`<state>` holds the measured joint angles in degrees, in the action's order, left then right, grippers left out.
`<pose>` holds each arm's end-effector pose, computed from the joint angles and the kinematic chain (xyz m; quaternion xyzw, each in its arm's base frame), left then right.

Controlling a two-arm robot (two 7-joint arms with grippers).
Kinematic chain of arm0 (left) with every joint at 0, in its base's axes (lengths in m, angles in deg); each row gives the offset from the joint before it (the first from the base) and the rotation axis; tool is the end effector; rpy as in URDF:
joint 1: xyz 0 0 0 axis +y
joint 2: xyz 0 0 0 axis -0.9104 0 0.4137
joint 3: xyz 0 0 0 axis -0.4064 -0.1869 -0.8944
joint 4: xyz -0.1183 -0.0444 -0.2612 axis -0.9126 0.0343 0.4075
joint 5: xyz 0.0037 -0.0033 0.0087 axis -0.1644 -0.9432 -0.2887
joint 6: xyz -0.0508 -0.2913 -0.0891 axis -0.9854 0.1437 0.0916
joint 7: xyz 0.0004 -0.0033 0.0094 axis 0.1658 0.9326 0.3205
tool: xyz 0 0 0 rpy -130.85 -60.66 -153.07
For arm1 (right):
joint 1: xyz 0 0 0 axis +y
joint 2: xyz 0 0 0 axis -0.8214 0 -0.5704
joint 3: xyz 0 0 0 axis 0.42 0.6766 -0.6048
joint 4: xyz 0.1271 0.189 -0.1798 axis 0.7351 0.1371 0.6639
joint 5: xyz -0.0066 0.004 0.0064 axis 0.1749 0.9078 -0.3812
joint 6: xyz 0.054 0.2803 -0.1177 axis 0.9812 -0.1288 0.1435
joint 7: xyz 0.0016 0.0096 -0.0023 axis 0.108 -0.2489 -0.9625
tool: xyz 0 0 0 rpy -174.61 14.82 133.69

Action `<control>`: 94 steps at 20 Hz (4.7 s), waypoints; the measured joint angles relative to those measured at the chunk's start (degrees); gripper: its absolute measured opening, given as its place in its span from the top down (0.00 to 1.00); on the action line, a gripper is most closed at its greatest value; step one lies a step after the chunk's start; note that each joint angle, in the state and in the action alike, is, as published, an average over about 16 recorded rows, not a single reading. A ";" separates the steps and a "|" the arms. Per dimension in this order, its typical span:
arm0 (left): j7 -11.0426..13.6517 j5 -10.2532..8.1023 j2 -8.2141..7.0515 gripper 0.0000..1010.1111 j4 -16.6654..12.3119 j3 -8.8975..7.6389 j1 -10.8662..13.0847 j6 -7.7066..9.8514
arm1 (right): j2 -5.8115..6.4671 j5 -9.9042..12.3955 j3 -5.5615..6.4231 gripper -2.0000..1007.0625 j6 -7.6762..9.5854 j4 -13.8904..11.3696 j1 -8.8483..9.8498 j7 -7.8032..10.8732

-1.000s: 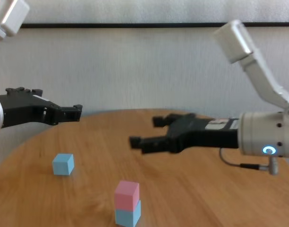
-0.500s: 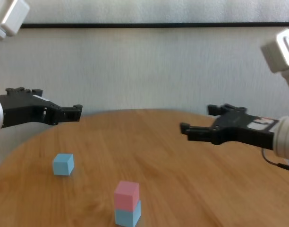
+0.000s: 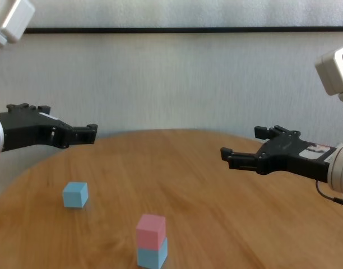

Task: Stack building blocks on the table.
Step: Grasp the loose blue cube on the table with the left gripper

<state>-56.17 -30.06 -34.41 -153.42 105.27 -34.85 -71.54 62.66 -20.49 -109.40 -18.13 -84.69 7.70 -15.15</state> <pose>0.3625 0.0239 -0.2373 0.1505 -0.0460 0.5699 0.8065 0.4350 -0.0204 -0.3077 -0.1002 -0.0630 -0.4159 0.9017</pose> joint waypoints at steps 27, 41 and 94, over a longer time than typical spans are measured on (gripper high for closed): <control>-12.91 6.85 9.65 0.01 -2.29 -0.63 2.03 12.78 | 0.15 0.20 -0.41 0.00 0.50 -0.38 -0.19 0.23; -15.50 4.59 18.33 0.01 6.89 -4.20 1.40 5.60 | 0.18 0.22 -0.46 0.00 0.56 -0.42 -0.21 0.24; -8.65 8.32 22.58 0.01 23.88 -9.53 -6.89 3.66 | 0.18 0.22 -0.46 0.00 0.56 -0.43 -0.21 0.24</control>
<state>-64.82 -21.75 -11.83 -129.54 95.74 -41.74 -67.88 62.84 -20.27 -109.87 -17.56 -85.12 7.49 -14.91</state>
